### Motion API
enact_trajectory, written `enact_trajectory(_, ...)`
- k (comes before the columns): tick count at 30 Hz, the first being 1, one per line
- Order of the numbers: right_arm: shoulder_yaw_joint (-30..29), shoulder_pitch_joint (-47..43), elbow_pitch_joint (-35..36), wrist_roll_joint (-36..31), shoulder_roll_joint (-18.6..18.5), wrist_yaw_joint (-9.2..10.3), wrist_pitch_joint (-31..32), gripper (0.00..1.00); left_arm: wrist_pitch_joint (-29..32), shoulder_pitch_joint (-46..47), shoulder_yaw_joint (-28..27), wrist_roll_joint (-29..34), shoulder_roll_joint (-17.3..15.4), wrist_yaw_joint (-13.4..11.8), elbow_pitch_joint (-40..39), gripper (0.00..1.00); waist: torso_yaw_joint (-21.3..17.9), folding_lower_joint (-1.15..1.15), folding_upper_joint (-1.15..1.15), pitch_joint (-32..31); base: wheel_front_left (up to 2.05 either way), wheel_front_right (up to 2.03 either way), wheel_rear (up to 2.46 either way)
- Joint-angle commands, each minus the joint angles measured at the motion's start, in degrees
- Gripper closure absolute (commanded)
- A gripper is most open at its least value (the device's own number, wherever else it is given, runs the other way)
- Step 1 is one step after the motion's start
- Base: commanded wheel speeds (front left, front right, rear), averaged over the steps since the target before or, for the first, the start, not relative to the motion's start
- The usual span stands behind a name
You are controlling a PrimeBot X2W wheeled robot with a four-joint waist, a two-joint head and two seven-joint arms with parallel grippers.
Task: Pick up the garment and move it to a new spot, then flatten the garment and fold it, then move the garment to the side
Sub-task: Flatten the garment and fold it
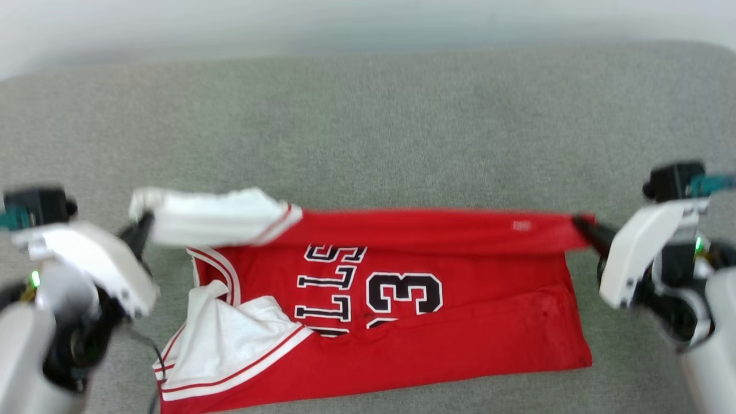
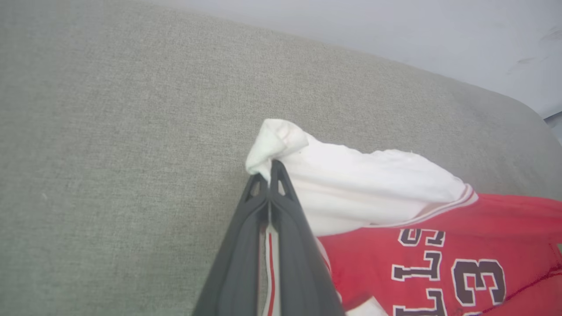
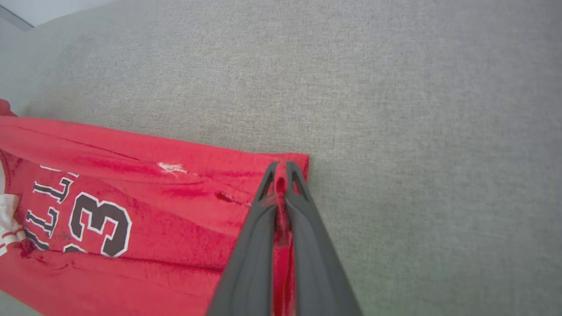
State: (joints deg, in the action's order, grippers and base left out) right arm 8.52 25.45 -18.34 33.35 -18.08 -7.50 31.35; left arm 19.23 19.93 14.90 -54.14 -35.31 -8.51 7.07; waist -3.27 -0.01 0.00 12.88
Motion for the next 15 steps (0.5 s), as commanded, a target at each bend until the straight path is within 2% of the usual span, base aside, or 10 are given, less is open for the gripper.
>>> enact_trajectory(1, -0.55, -2.45, 0.48, 0.28, 0.56, 0.02, 0.11, 1.00, -0.74, -2.86, -0.60, -0.61, 0.29, -0.84, -0.97, 1.00, 0.43, 0.01, 0.00, -1.87, 0.00, 0.00, 0.00)
enact_trajectory(7, -3.47, -10.93, 1.79, -0.98, 2.69, 0.03, -1.00, 1.00, -1.60, -15.84, -0.93, -3.94, 2.53, -3.28, -4.19, 1.00, 0.35, 0.01, 0.00, -3.30, 0.00, 0.00, 0.00)
enact_trajectory(8, -4.23, -13.82, 0.55, -0.98, 3.78, 0.03, -1.90, 0.00, -1.21, -19.38, 0.03, -5.25, 4.12, -3.57, -3.56, 0.72, 0.37, 0.01, 0.00, -3.40, 0.00, 0.00, 0.00)
enact_trajectory(9, -4.42, -14.60, 0.05, -1.02, 4.00, 0.02, -2.35, 0.00, -1.32, -20.02, 0.49, -5.36, 4.57, -3.38, -3.04, 0.17, 0.40, 0.01, 0.00, -3.45, 0.00, 0.00, 0.00)
enact_trajectory(10, -4.46, -15.40, -0.40, -1.36, 4.17, 0.02, -2.96, 0.00, -1.56, -20.61, 0.83, -5.83, 5.42, -2.96, -2.75, 0.00, 0.46, 0.01, 0.00, -3.55, 0.00, 0.00, 0.00)
enact_trajectory(15, -3.78, -17.83, -0.44, -0.77, 4.98, 0.02, -7.66, 0.00, -7.87, -19.76, 1.13, -2.76, 7.52, -1.72, -0.75, 0.00, 0.22, 0.01, 0.00, -4.05, 0.00, 0.00, 0.00)
